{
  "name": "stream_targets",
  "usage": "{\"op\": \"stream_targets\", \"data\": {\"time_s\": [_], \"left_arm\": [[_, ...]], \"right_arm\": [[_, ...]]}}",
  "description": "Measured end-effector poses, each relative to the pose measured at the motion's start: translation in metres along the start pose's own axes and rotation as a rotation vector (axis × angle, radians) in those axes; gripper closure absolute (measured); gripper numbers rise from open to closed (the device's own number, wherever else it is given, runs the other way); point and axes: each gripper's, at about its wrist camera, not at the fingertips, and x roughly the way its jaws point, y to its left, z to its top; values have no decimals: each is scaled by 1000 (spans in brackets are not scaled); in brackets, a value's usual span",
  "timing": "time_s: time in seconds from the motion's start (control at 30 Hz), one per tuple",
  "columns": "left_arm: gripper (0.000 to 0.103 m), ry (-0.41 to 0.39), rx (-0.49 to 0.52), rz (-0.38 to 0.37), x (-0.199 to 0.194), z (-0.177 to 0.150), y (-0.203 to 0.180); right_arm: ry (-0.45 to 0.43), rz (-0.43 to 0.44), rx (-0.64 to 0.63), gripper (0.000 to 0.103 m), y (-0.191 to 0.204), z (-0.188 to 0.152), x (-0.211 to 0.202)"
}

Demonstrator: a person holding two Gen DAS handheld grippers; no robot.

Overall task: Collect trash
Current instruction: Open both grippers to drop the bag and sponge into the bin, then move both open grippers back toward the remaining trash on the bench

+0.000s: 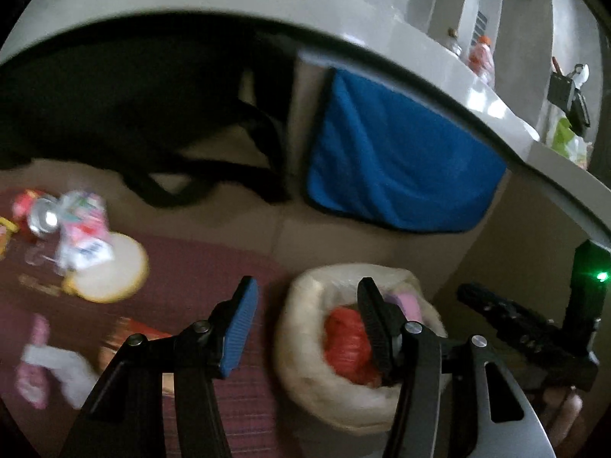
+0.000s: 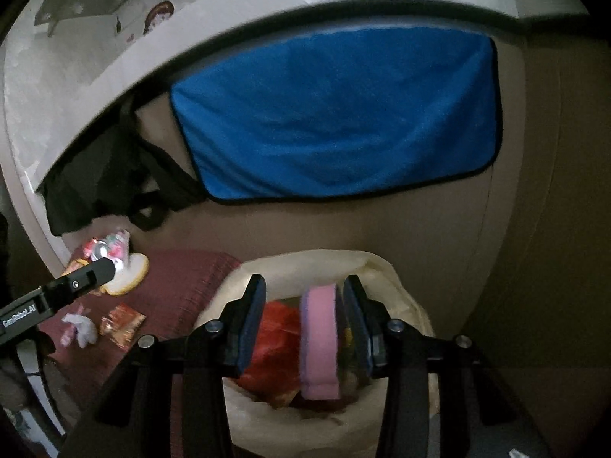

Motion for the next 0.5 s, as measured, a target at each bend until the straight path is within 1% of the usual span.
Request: {"op": "stream_targets", "data": {"time_s": [0.1,0.27,0.33,0.43,0.5], "left_arm": [[48,-20,1,46,-17,-1,20],[48,-41,-38,115,-46,-3,75],[48,-48,-61,138,-52,-3,96],[48,-58,-98,170,-65,-4,139],[48,-58,-118,177,-72,0,173]], "right_arm": [[-20,26,-18,62,23,2,-3],[-33,51,-87,62,78,4,4],[-24,68,-109,62,99,4,10],[6,109,-134,62,132,3,21],[30,132,-158,62,157,0,30]]}}
